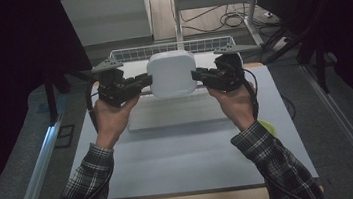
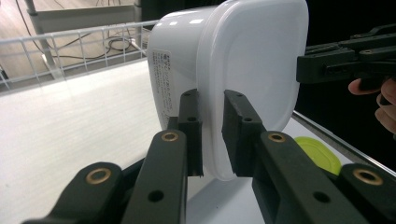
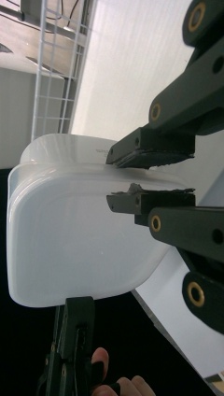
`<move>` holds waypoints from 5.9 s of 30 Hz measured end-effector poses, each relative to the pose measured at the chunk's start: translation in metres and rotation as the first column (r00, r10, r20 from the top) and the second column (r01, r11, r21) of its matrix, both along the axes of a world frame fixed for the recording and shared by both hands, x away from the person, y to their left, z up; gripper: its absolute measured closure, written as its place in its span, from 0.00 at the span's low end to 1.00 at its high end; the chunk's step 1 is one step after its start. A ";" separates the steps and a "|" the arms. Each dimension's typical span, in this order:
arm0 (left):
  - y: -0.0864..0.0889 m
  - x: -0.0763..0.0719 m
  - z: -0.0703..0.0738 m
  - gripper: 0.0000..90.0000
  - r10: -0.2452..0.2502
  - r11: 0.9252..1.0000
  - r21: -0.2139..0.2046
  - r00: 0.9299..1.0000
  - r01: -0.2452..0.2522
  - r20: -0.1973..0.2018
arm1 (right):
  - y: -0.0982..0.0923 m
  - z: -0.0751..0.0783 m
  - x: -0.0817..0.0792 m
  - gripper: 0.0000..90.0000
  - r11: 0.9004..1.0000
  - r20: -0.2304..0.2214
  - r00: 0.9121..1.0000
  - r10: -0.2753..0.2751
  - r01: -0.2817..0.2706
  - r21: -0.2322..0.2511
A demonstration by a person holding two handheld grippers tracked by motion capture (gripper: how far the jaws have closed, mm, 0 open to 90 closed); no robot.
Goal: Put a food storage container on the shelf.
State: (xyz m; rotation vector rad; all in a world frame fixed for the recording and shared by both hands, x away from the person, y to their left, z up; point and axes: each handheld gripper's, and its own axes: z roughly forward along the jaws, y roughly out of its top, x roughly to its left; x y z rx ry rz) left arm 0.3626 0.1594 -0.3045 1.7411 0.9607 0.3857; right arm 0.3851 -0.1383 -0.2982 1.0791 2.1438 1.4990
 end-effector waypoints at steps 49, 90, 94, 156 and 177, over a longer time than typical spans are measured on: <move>-0.017 0.056 -0.017 0.62 0.093 0.995 0.041 0.994 -0.095 0.053 | 0.015 -0.001 0.061 0.70 0.998 -0.016 0.999 -0.041 0.040 -0.051; -0.018 0.073 -0.012 0.42 0.096 0.995 0.014 0.994 -0.097 0.044 | 0.015 -0.003 0.076 0.56 0.996 0.031 0.996 -0.080 0.082 -0.047; -0.015 0.063 -0.014 0.36 0.063 0.998 0.000 0.997 -0.063 0.047 | 0.009 -0.001 0.068 0.49 0.998 0.034 0.998 -0.049 0.050 -0.036; -0.004 -0.080 -0.139 0.02 -0.129 0.981 0.150 0.991 0.123 0.032 | -0.039 -0.110 -0.050 0.00 0.973 0.016 0.987 0.161 -0.156 -0.172; 0.015 -0.113 -0.196 0.02 -0.062 0.979 0.195 0.998 0.063 -0.010 | -0.061 -0.162 -0.088 0.03 0.982 -0.047 0.991 0.126 -0.131 -0.137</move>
